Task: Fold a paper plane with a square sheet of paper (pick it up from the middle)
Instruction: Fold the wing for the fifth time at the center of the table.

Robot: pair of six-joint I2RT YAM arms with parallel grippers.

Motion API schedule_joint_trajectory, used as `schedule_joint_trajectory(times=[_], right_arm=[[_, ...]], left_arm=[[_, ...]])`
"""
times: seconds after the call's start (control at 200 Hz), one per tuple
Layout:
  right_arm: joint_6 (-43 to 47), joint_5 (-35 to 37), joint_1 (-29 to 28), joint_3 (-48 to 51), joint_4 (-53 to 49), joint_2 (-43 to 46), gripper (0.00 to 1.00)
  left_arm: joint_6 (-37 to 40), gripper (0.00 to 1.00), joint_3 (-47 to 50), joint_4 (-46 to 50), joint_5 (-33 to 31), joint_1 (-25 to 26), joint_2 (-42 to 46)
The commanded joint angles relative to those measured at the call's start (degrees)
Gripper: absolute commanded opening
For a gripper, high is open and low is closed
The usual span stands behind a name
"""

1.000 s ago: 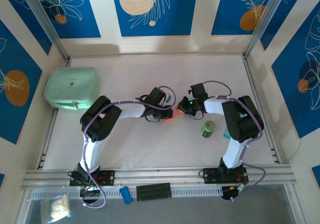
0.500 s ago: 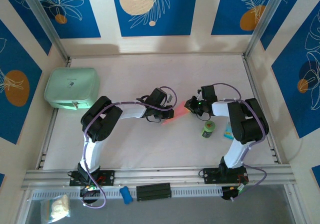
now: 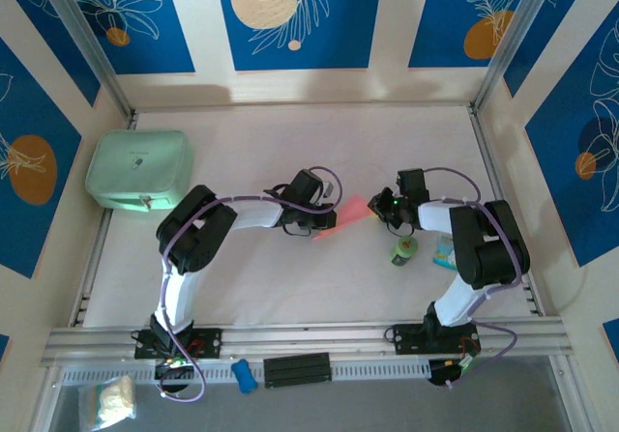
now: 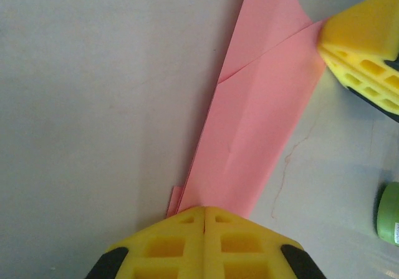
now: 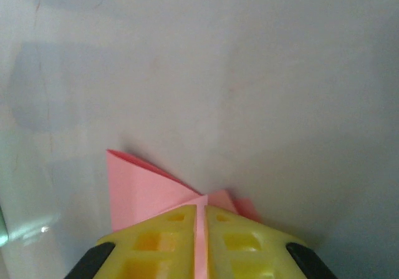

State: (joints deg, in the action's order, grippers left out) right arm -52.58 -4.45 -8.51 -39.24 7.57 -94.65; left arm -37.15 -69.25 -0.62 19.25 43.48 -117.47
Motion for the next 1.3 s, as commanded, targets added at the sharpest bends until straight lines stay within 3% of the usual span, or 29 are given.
schedule_joint_trajectory(times=[0.0, 0.1, 0.435, 0.835, 1.296], right_arm=[[-3.63, 6.34, 0.34, 1.08, -3.69, 3.83, 0.14], [-1.99, 5.93, 0.39, 0.27, -3.82, 4.50, 0.14], [4.40, -7.50, -2.29, -4.58, -2.93, 0.97, 0.14], [-1.29, -3.44, -0.84, -3.01, -3.02, -4.74, 0.12], [-14.61, 7.05, 0.42, 1.69, -1.05, 0.59, 0.15]], left_arm=[[0.21, 0.00, 4.08, 14.42, -3.27, 0.61, -4.87], [0.27, 0.00, 3.83, 14.25, -3.00, 0.62, -4.79], [0.71, 0.00, 1.27, 14.76, -2.27, 0.62, -3.56], [1.41, 0.00, 2.92, 16.42, -4.46, -0.19, -2.36], [1.51, 0.00, 3.38, 17.04, -4.04, -0.66, -2.00]])
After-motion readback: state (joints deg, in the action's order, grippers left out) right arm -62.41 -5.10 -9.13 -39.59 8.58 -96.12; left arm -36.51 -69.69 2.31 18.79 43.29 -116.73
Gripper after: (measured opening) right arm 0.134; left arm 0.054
